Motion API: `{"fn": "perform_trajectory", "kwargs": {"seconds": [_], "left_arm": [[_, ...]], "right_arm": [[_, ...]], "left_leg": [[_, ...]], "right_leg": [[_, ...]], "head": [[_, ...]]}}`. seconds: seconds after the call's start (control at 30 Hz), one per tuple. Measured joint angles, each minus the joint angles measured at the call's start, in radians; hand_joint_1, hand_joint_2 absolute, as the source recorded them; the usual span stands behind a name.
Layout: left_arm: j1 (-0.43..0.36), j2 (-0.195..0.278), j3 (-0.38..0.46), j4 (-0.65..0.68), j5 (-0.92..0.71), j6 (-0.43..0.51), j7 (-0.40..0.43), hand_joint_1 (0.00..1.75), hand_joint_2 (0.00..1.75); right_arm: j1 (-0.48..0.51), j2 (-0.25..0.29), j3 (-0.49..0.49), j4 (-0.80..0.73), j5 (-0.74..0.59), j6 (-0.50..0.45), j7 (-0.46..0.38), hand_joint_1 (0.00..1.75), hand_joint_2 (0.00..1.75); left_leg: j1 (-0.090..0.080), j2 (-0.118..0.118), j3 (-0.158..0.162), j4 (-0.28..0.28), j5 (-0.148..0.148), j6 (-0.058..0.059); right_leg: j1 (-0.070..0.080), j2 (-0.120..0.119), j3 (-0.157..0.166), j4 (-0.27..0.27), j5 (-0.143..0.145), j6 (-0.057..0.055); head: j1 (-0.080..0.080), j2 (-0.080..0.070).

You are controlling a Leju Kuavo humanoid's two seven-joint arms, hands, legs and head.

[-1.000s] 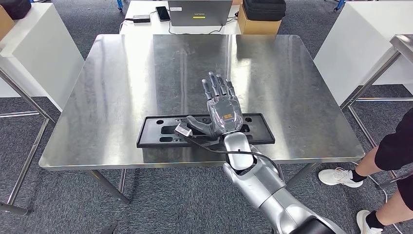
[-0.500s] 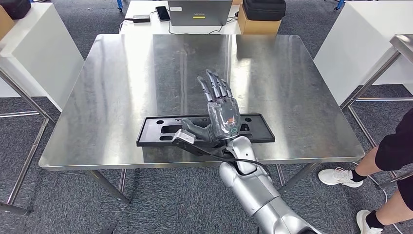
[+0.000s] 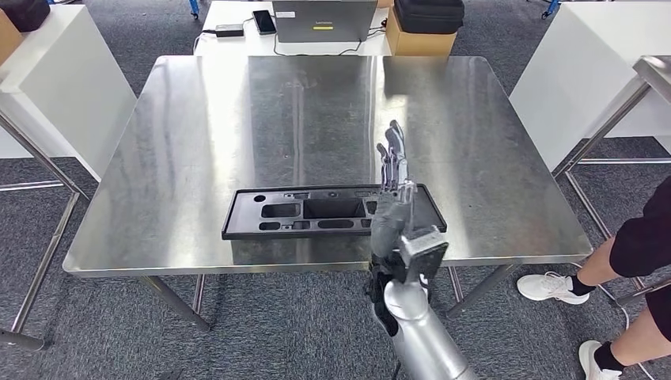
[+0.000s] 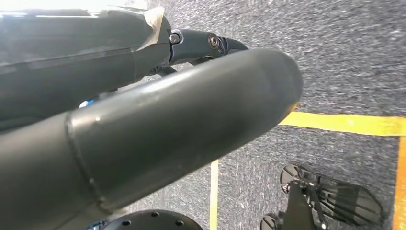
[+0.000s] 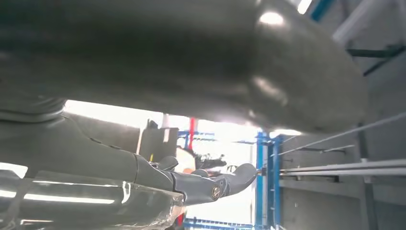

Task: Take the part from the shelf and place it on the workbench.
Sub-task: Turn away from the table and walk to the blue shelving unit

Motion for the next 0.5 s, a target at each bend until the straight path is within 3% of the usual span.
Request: {"fn": "perform_trajectory", "kwargs": {"seconds": [0.2, 0.5], "left_arm": [[0.005, 0.002, 0.013, 0.0, 0.0, 0.002, 0.0, 0.0, 0.0], [0.005, 0.002, 0.016, 0.0, 0.0, 0.002, 0.0, 0.0, 0.0]], "right_arm": [[0.056, -0.022, 0.0, -0.113, -0.03, 0.023, -0.005, 0.0, 0.0], [0.073, -0.033, 0.0, -0.159, -0.039, 0.028, -0.006, 0.0, 0.0]], "left_leg": [[0.0, 0.0, 0.001, 0.0, 0.0, 0.0], [0.0, 0.0, 0.001, 0.0, 0.0, 0.0]], "right_leg": [[0.0, 0.0, -0.004, 0.0, 0.0, 0.0], [0.0, 0.0, -0.003, 0.0, 0.0, 0.0]], "head": [[0.0, 0.0], [0.0, 0.0]]}}
